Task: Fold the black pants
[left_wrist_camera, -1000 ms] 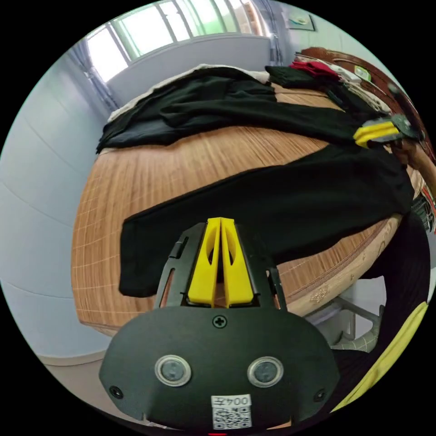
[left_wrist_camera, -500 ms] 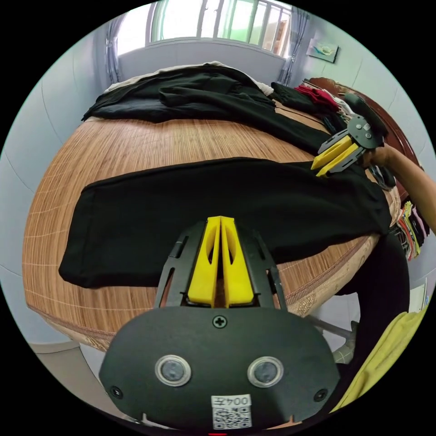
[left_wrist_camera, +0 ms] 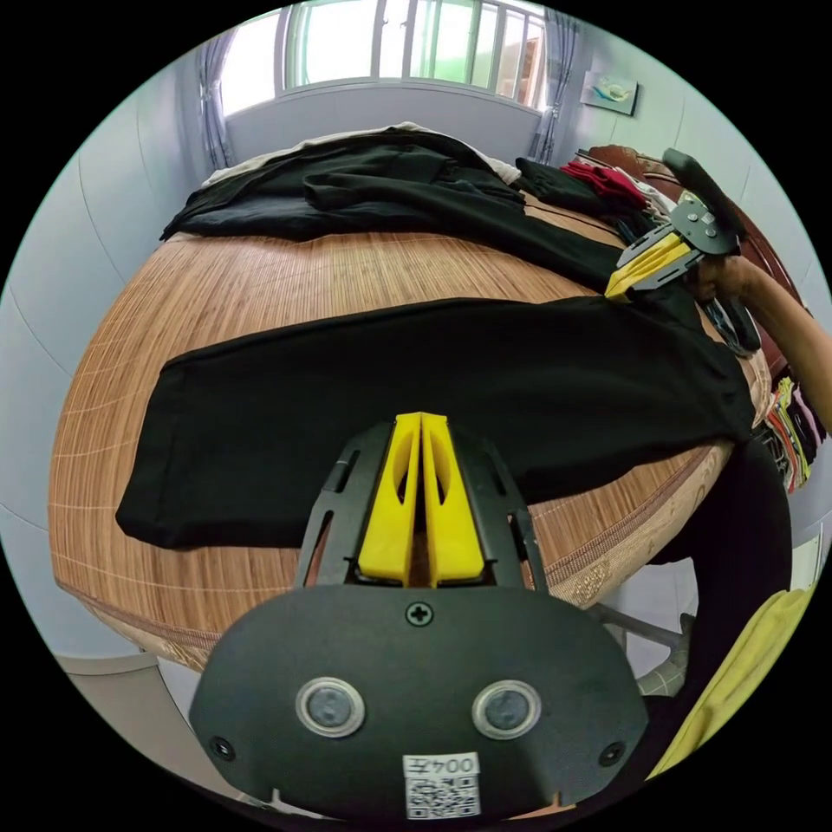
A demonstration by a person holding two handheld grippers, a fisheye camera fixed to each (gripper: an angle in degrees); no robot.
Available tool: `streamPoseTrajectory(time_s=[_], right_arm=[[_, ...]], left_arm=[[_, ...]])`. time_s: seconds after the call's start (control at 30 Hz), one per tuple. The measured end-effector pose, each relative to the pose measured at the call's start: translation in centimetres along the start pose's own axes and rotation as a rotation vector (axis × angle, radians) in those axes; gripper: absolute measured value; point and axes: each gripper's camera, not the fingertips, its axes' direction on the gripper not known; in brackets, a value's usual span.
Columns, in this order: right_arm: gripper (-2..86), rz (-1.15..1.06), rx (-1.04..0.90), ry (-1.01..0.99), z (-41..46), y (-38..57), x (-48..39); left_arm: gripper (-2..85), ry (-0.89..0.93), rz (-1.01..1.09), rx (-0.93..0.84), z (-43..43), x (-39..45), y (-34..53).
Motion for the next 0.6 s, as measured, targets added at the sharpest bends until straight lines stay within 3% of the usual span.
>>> streamPoseTrajectory(time_s=[0.27, 0.6], right_arm=[[-0.4, 0.204, 0.019, 0.079, 2.8, -0.9, 0.8], [6.8, 0.107, 0.083, 0.01, -0.5, -0.9, -1.0]], left_arm=[[0.1, -0.01, 0.005, 0.005, -0.5, 1.0, -1.7], [0.1, -0.018, 0.008, 0.009, -0.5, 2.6, -4.8]])
